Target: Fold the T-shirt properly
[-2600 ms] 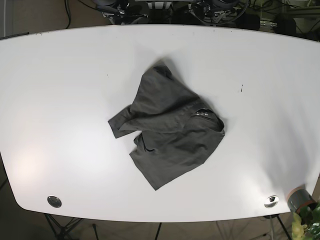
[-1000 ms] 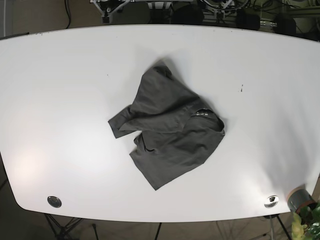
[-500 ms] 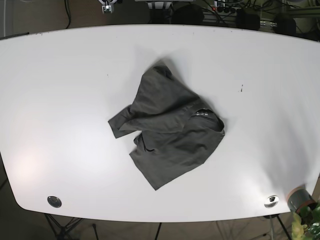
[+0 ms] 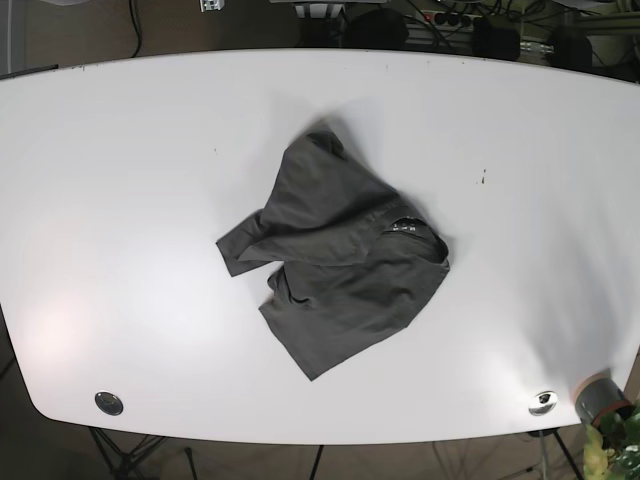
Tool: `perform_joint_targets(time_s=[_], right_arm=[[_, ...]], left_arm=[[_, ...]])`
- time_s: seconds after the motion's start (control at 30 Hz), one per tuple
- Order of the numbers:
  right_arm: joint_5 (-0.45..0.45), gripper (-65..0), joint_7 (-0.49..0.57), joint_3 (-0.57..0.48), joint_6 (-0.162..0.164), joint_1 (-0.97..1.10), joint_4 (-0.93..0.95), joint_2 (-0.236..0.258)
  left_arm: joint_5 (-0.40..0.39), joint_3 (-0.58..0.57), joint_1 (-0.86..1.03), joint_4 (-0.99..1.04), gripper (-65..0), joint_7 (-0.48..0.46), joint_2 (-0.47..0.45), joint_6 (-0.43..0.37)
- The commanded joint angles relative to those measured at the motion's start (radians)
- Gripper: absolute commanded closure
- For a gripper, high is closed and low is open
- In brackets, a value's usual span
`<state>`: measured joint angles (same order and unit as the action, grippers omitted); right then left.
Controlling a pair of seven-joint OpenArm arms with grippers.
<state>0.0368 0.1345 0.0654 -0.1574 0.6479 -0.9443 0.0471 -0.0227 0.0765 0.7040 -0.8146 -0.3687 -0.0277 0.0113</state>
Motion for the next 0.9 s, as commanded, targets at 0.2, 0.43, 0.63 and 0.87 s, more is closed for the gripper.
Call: perform_joint_targets(time_s=[0.2,0.43,0.63,0.87], right_arm=[[-0.007,-13.0,0.007,0.003,-0.005,0.157,-0.196,0.024],[-0.007,-13.0,0.006,0.004,-0.005,0.307,-0.413,0.052],[-0.007,-13.0,0.004,0.004,-0.005,0.416,-0.571,0.060],[-0.007,-13.0,0.004,0.004,-0.006,0.527,-0.753,0.063]], left_arm=[[0.000,0.001,0.207,-0.286,-41.5,-0.013,-0.002,-0.003],[-0.001,0.006,0.371,-0.538,-41.5,-0.013,-0.004,-0.003],[-0.001,0.021,0.494,-0.714,-41.5,-0.013,0.004,-0.003],[-0.003,0.026,0.605,-0.929,-41.5,-0.013,0.004,-0.003]])
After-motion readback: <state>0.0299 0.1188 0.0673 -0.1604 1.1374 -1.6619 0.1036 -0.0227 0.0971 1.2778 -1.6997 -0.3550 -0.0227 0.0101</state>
